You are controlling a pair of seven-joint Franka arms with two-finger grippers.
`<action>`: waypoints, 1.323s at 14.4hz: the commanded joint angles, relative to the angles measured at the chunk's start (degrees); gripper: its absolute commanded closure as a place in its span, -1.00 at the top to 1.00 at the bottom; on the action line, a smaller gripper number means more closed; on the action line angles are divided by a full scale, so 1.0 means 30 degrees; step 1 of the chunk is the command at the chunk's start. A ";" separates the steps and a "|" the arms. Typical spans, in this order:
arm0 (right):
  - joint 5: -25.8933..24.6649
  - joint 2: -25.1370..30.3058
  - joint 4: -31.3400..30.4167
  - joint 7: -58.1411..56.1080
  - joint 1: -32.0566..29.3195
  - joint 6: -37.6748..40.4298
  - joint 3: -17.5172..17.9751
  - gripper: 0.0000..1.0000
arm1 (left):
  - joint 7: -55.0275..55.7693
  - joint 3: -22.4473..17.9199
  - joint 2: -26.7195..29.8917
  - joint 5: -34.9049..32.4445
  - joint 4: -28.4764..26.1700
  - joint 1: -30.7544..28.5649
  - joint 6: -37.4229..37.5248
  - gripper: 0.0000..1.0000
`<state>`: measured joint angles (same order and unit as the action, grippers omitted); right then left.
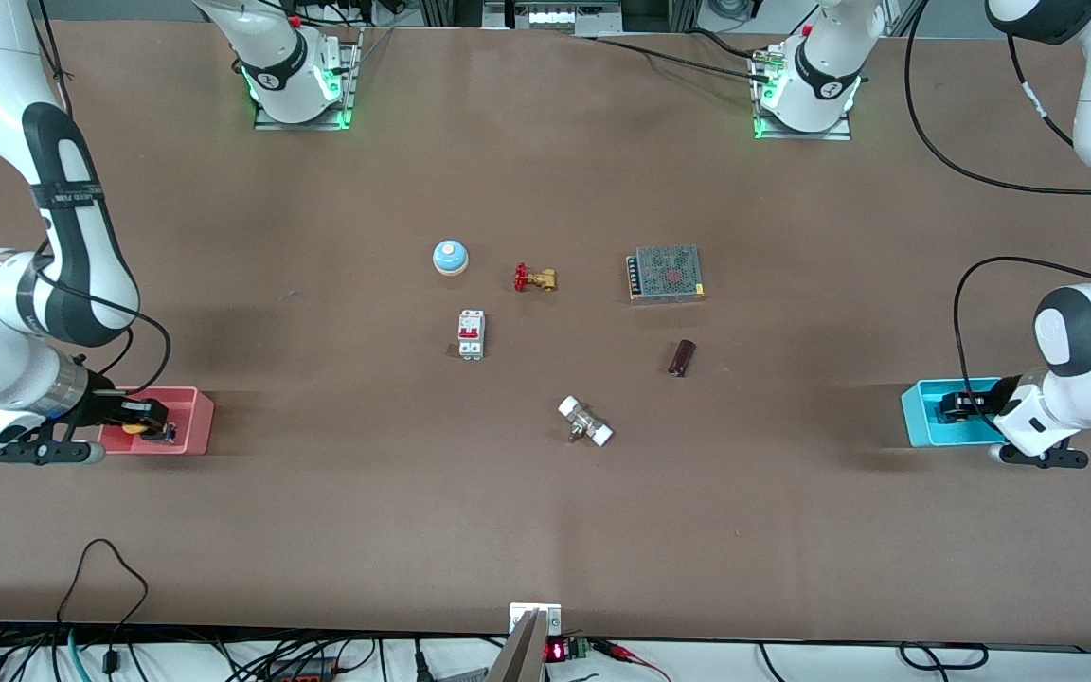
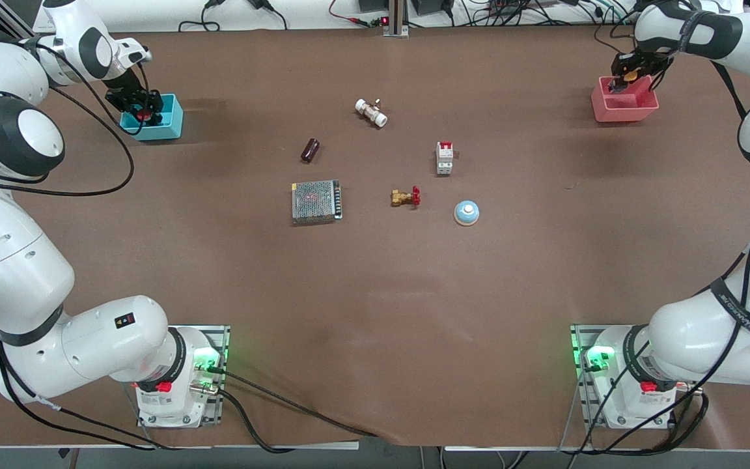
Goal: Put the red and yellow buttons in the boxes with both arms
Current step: 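Lower the yellow button into the pink box while the left gripper releases red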
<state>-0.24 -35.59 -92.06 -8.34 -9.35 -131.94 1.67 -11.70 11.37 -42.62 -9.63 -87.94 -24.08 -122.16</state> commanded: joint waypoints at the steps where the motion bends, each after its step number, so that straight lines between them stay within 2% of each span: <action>1: -0.0330 -0.0528 0.0045 -0.0295 -0.0368 -0.0665 0.0060 -0.48 | -0.0405 0.0076 0.0201 0.0340 0.0161 -0.0146 0.0027 1.00; 7: -0.0330 -0.0881 -0.0249 -0.0296 -0.0721 -0.0990 0.0060 -0.44 | -0.0230 0.0105 0.1517 0.0106 0.0366 -0.0029 0.0465 1.00; 10: -0.0300 -0.0999 -0.0249 -0.0180 -0.0750 -0.0990 0.0060 -0.38 | -0.0142 0.0164 0.2366 0.0106 0.1884 0.0029 0.3239 1.00; 11: -0.0300 -0.1028 -0.0249 -0.0092 -0.0750 -0.0990 0.0060 -0.26 | -0.0142 0.0222 0.2486 0.0106 0.2731 0.0058 0.4439 1.00; 12: -0.0184 -0.1057 -0.0249 -0.0033 -0.0750 -0.0990 0.0060 -0.06 | -0.0113 0.0252 0.2516 0.0106 0.3465 0.0233 0.5525 1.00; 14: -0.0183 -0.1086 -0.0366 -0.0033 -0.0692 -0.0990 0.0060 0.04 | -0.0113 0.0281 0.2719 0.0077 0.5047 0.0846 0.7809 1.00; 18: -0.0095 -0.1087 -0.0396 -0.0033 -0.0517 -0.0961 0.0060 0.17 | -0.0054 0.0281 0.3743 0.0106 0.6196 0.2515 1.1999 1.00; 19: -0.0066 -0.0971 -0.0367 -0.0091 -0.0487 -0.0961 0.0060 0.38 | -0.0054 0.0281 0.4066 0.0135 0.6226 0.2868 1.2938 1.00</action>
<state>-0.55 -39.26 -92.69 -8.57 -10.90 -134.34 1.51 -11.67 12.62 -32.07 -9.63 -70.29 -17.48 -88.41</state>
